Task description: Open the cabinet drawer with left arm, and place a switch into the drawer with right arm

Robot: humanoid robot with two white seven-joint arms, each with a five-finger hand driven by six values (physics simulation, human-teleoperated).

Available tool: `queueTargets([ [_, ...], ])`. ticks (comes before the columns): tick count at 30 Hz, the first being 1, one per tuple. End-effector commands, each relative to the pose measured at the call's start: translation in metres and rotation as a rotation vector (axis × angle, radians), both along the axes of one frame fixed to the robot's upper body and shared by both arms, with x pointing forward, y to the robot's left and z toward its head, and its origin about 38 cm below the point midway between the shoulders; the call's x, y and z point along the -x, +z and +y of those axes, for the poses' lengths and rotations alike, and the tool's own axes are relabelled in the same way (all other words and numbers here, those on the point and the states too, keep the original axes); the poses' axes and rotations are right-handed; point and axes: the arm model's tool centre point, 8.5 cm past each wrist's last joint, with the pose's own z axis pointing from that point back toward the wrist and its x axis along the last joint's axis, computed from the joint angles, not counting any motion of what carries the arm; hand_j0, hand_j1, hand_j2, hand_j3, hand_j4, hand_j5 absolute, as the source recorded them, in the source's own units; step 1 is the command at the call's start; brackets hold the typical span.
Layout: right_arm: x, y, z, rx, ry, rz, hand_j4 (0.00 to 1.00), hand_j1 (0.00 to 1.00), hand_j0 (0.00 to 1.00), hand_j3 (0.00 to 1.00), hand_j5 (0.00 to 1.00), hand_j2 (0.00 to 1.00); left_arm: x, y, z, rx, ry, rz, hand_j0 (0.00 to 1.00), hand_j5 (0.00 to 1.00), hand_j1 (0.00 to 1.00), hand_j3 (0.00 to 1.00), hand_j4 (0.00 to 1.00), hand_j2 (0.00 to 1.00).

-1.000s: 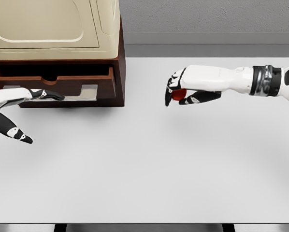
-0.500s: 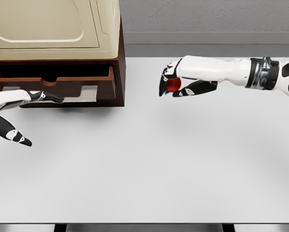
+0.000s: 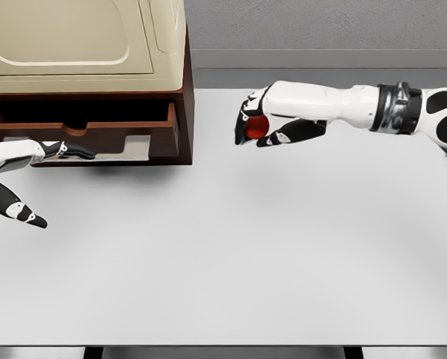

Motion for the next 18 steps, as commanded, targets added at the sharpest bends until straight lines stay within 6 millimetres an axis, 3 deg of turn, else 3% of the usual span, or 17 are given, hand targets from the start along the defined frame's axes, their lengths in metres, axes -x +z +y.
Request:
queueTargets([
  [1,0.0,-0.001,0.005,-0.011,0.007,0.01,0.49,0.49,0.49,0.49,0.49,0.49,0.0,-0.006,0.005,-0.071,-0.003,-0.015,0.98,0.98,0.98,0.98,0.98,0.98],
  [18,-0.012,-0.001,0.026,-0.028,0.006,0.034,0.49,0.49,0.49,0.49,0.49,0.49,0.006,-0.012,0.012,-0.085,0.006,0.005,0.99,0.99,0.99,0.99,0.99,0.99],
])
